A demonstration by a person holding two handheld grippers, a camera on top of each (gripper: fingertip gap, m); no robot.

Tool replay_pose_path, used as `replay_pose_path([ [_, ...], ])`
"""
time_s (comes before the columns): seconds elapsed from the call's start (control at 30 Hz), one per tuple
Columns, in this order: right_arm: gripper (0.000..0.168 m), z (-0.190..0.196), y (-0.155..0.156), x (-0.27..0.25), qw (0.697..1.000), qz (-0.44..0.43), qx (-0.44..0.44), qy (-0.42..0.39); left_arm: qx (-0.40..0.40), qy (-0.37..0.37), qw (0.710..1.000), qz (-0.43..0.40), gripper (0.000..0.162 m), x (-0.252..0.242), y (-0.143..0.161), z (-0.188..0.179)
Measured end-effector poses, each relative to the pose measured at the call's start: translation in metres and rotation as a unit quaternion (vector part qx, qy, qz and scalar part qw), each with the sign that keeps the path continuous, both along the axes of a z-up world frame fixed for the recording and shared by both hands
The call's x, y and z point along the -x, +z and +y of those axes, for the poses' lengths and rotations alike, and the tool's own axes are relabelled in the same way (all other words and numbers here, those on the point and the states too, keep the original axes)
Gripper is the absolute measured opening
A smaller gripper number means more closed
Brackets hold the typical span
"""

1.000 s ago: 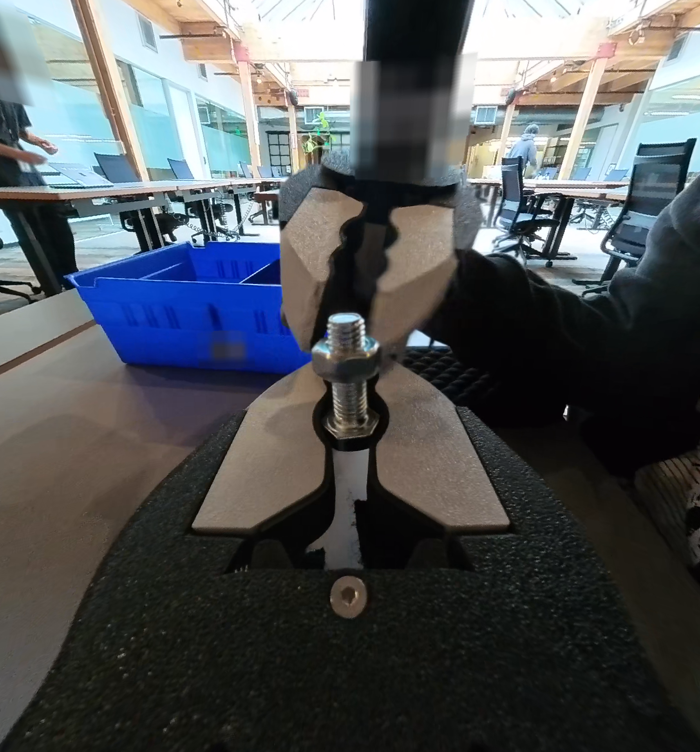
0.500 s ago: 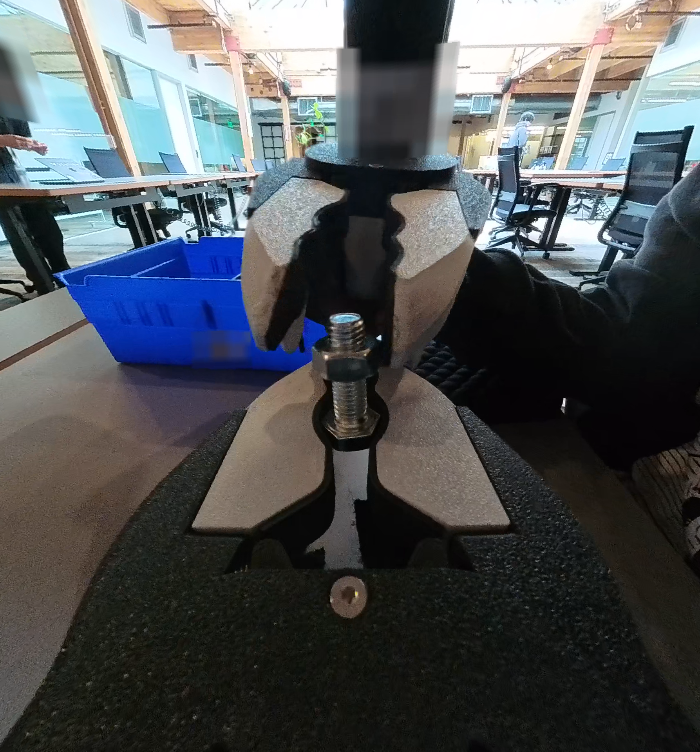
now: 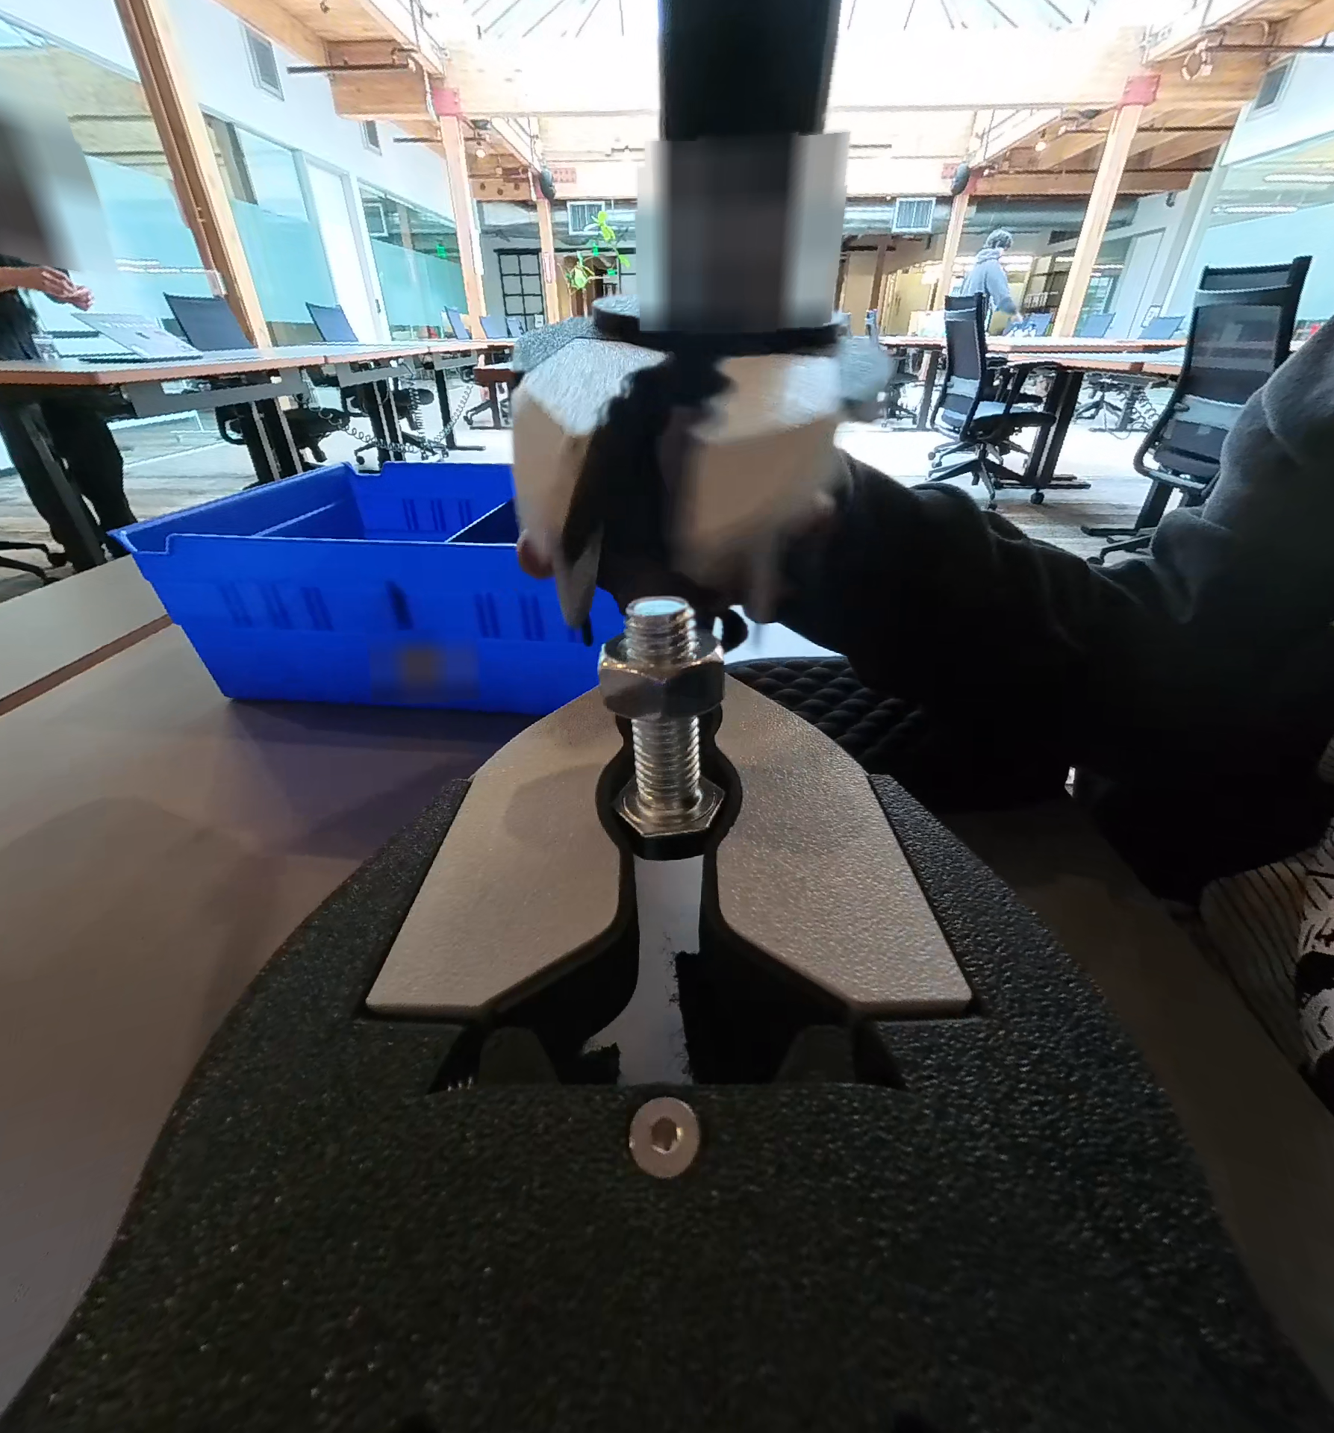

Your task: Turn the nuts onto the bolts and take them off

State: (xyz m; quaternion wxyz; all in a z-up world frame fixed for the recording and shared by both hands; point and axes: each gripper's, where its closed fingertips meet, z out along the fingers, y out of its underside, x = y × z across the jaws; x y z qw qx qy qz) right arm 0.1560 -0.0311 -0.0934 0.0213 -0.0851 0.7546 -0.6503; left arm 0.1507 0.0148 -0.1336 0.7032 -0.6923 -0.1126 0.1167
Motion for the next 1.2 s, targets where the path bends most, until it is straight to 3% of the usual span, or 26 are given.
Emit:
replay_pose_path([
  [0.13,0.032,-0.015,-0.010,-0.009,0.999,0.015,-0.034,0.006,0.003,0.001,1.000,0.000,0.012,0.000,-0.001,0.000],
  [0.37,0.033,-0.017,-0.018,-0.003,0.998,0.017,-0.055,-0.013,0.001,-0.001,1.000,0.001,0.014,0.000,0.000,0.001],
  [0.43,0.026,-0.010,-0.016,0.004,0.998,0.020,-0.051,-0.023,-0.003,-0.001,1.000,0.001,0.012,0.000,0.001,0.000],
  [0.53,0.001,0.006,-0.006,0.013,0.999,0.005,-0.014,-0.036,-0.003,-0.001,1.000,0.002,0.012,-0.001,0.002,-0.001],
  [0.63,0.000,0.010,0.004,0.013,0.999,-0.008,0.017,-0.031,-0.002,-0.002,1.000,0.002,0.012,0.000,0.001,0.000],
  [0.83,0.039,-0.013,-0.007,-0.007,1.000,-0.004,-0.019,-0.003,-0.002,0.003,1.000,0.001,0.012,0.001,0.001,-0.001],
  [1.0,0.040,-0.024,-0.011,-0.005,0.999,-0.009,-0.029,-0.023,0.002,0.000,1.000,0.001,0.009,0.000,0.000,0.000],
  [1.1,0.039,-0.023,-0.011,-0.003,0.999,-0.010,-0.028,-0.024,0.001,0.000,1.000,0.001,0.015,0.000,0.001,0.000],
  [1.2,0.037,-0.016,-0.011,-0.001,0.999,-0.010,-0.028,-0.024,-0.004,0.001,1.000,0.000,0.009,0.000,0.002,-0.001],
])
